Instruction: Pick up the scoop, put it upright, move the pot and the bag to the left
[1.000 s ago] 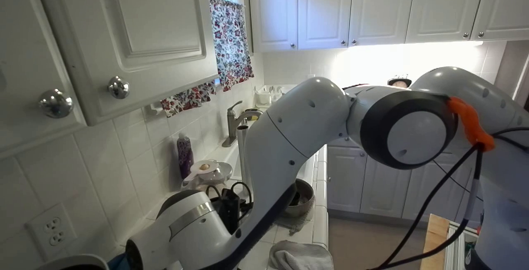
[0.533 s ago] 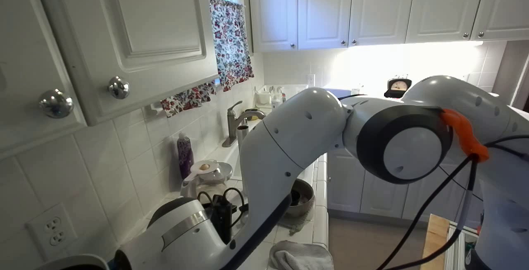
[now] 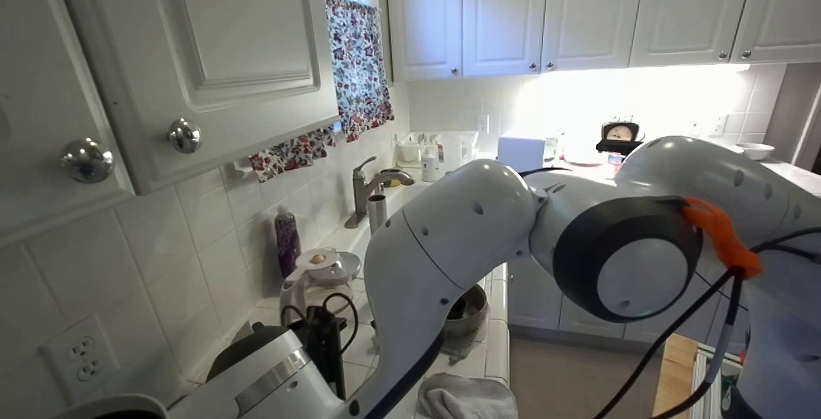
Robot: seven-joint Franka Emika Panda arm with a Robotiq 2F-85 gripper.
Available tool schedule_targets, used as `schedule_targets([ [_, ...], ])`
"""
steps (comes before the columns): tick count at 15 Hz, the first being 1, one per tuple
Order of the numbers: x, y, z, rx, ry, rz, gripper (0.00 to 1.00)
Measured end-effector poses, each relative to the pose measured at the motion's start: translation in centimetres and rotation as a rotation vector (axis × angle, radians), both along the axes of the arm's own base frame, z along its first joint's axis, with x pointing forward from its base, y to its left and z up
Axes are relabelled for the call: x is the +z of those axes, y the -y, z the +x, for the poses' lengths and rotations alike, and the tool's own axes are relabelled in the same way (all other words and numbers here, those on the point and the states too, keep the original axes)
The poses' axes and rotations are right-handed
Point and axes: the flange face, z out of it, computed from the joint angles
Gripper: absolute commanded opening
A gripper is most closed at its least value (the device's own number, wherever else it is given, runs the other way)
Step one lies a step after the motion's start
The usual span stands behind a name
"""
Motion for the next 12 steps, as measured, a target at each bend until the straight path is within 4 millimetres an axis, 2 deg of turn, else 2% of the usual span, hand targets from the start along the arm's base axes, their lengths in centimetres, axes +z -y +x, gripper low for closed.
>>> schedule_targets([
  [8,-1.0,0.2,1.2,0.062,-0.02,-0.099,0.01],
  [9,-1.1,0.2,1.3,0.064,-0.024,-0.103,0.29],
  [10,-1.1,0.2,1.4,0.067,-0.025,-0.107,0.3],
  [12,-1.0,0.0,1.4,0.074,-0.025,-0.11,0.42],
])
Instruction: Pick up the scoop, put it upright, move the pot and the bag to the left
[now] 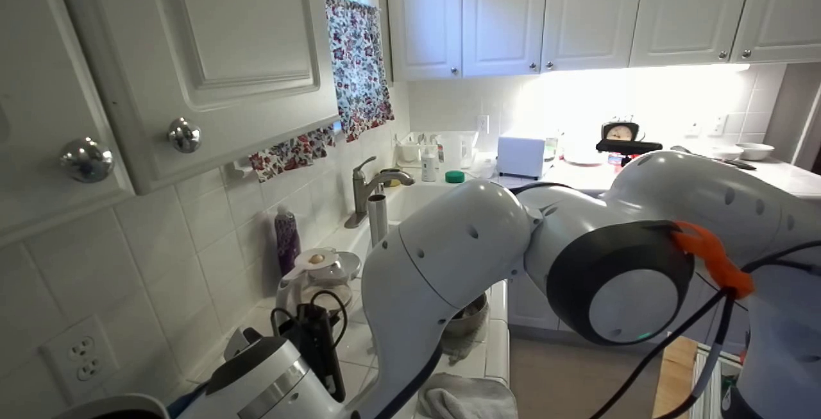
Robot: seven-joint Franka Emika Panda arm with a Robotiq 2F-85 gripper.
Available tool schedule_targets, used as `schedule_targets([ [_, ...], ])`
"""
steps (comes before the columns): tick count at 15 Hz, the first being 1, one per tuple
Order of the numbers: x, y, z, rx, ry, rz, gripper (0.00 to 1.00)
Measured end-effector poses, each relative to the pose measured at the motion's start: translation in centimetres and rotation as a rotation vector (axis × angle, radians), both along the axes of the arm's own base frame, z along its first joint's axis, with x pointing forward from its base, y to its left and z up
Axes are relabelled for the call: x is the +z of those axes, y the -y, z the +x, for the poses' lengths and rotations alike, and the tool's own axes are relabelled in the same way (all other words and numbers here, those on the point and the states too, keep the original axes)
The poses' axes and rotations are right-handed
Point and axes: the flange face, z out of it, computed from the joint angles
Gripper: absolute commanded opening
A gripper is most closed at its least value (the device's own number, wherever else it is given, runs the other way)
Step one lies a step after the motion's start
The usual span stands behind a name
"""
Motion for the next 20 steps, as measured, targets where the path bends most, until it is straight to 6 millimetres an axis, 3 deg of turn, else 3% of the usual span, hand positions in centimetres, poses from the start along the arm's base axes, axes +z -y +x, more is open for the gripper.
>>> schedule_targets([
  [8,1.5,-1.6,-0.3,0.015,0.015,0.03,0.98],
  [11,3.5,-2.9,-0.8,0.011,-0.01,0.127,1.0],
  [15,8.2,-3.4,-1.3,-0.021,-0.042,0.302,1.0],
  [20,12.9,1.4,-1.6,-0.167,-0.067,0.522,1.0],
])
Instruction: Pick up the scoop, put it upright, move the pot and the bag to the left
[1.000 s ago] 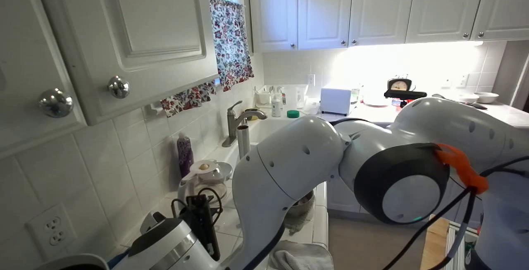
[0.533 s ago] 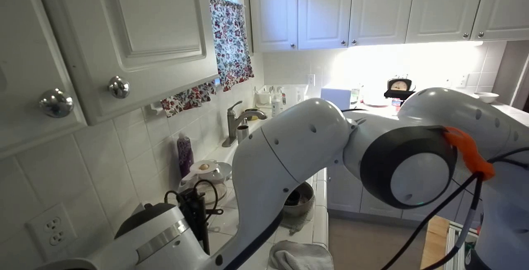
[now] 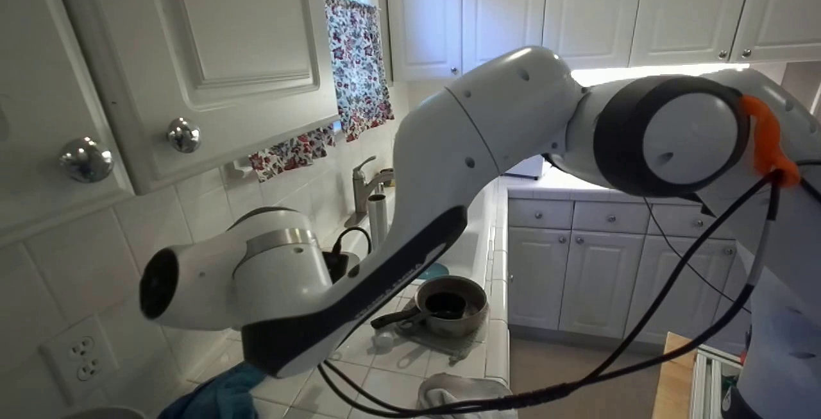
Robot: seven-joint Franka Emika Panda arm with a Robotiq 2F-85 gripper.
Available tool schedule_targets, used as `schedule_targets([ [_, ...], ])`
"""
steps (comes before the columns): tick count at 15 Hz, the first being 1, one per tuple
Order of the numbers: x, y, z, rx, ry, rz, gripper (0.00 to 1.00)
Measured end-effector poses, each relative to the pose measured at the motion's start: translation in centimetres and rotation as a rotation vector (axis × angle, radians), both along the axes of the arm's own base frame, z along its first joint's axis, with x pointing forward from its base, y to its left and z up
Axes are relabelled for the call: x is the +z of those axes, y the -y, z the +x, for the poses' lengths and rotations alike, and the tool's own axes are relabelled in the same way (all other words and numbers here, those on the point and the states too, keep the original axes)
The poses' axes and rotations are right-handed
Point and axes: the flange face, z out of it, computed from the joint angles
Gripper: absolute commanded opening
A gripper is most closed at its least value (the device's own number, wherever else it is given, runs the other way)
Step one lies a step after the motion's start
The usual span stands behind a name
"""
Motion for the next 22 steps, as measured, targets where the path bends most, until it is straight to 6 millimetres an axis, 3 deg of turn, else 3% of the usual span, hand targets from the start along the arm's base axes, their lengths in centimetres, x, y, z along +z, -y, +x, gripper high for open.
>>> schedule_targets([
  [5,0.0,5.4,-2.0,-0.149,-0.137,0.212,1.0],
  [10,0.9,7.6,-6.8,-0.256,-0.251,0.406,1.0],
  [14,3.5,8.4,-10.8,-0.3,-0.221,0.583,1.0],
  [19,3.6,13.4,-15.2,-0.498,-0.095,0.642,1.0],
  [22,3.6,16.2,-17.3,-0.476,-0.052,0.643,1.0],
])
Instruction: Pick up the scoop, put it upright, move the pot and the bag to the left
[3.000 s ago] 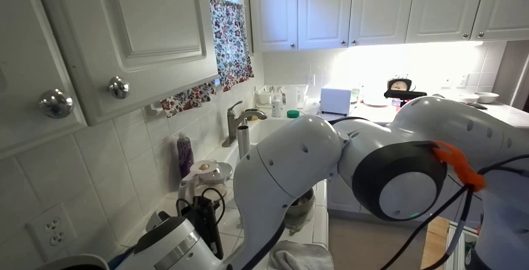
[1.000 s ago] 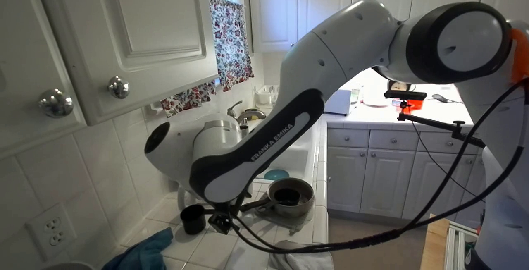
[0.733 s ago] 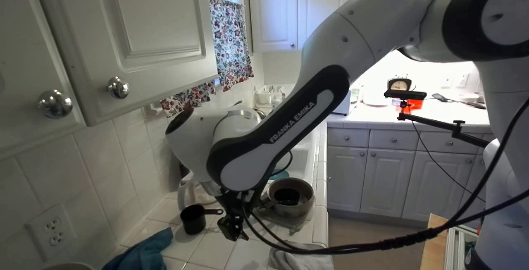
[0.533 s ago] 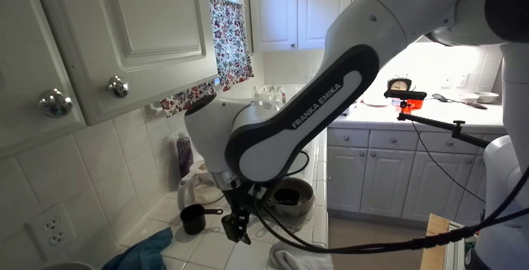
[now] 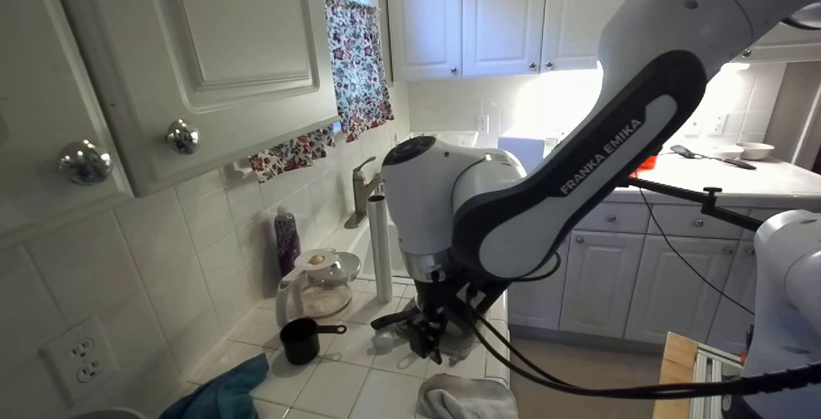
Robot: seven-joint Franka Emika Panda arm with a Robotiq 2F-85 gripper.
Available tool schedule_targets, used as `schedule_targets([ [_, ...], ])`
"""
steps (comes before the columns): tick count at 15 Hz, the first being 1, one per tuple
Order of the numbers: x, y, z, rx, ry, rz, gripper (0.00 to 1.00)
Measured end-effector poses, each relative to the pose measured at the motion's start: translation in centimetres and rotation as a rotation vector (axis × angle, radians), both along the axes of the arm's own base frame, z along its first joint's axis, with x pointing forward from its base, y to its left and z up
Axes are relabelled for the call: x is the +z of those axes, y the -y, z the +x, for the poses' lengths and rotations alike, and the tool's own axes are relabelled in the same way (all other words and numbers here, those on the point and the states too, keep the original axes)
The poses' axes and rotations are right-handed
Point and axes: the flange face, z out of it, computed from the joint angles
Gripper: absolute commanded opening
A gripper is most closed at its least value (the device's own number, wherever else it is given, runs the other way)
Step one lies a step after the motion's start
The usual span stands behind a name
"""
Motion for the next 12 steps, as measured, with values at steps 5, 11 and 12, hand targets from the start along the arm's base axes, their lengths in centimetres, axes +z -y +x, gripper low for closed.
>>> schedule_targets([
  [5,1.2,2.8,-2.2,0.255,0.005,-0.028,1.0],
  [11,2.5,2.8,-1.1,0.48,-0.015,-0.022,1.0],
  [12,2.5,2.8,-1.1,0.484,-0.015,-0.022,1.0],
])
